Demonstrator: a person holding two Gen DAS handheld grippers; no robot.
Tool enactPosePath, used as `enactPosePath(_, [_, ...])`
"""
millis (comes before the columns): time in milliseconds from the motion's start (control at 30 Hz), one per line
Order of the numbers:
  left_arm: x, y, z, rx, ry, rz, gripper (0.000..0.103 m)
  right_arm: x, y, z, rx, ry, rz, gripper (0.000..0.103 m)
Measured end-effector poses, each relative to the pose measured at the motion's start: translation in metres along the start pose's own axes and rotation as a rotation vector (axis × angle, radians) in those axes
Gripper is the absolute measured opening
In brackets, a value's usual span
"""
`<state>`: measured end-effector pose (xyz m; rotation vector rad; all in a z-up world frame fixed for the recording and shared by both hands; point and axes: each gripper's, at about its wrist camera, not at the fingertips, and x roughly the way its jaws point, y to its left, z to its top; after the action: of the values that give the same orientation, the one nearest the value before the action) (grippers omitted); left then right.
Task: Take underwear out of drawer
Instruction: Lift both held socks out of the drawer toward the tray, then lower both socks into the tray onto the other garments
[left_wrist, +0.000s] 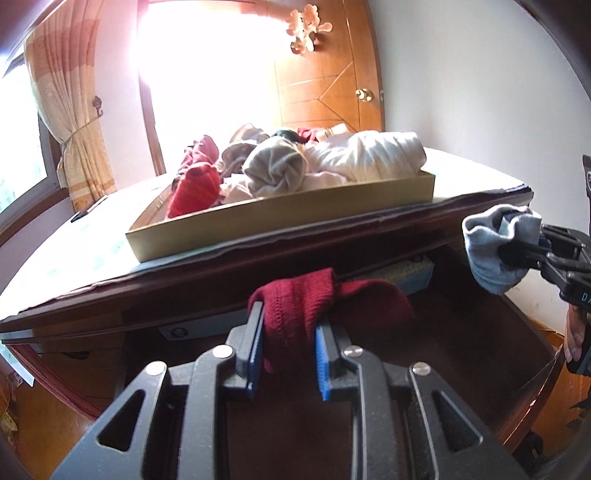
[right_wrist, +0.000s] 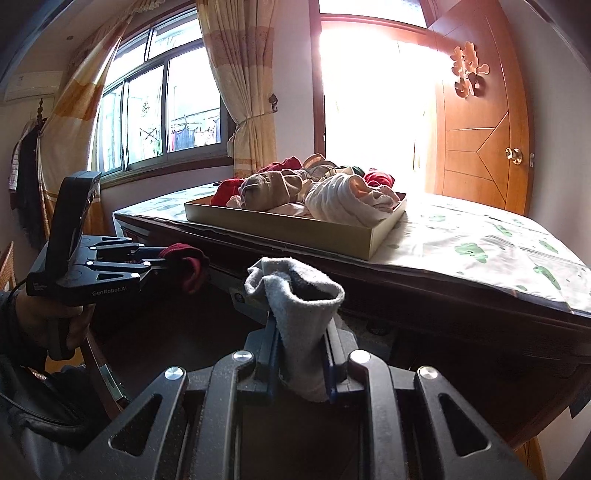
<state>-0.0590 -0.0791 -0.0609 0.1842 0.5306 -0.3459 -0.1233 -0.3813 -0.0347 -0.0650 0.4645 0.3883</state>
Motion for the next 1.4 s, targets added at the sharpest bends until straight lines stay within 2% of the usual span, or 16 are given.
enactPosePath(400, [-0.02,0.01,0.013,-0.016,-0.115,0.048,0.022,-0.012,0.009,0.001,-0.045,-0.074,-0.027,0.021])
enactPosePath(667, [-0.027,0.014,0.019,-0.007,-0.142,0.068,0.022,-0.011,0.019,0.007,-0.055,-0.103,-0.004,0.021])
enactPosePath(1400, [-0.037,0.027,0.049,0.023,-0.215,0.107,0.022,-0.009,0.036,0.05,-0.054,-0.169,0.074,0.021])
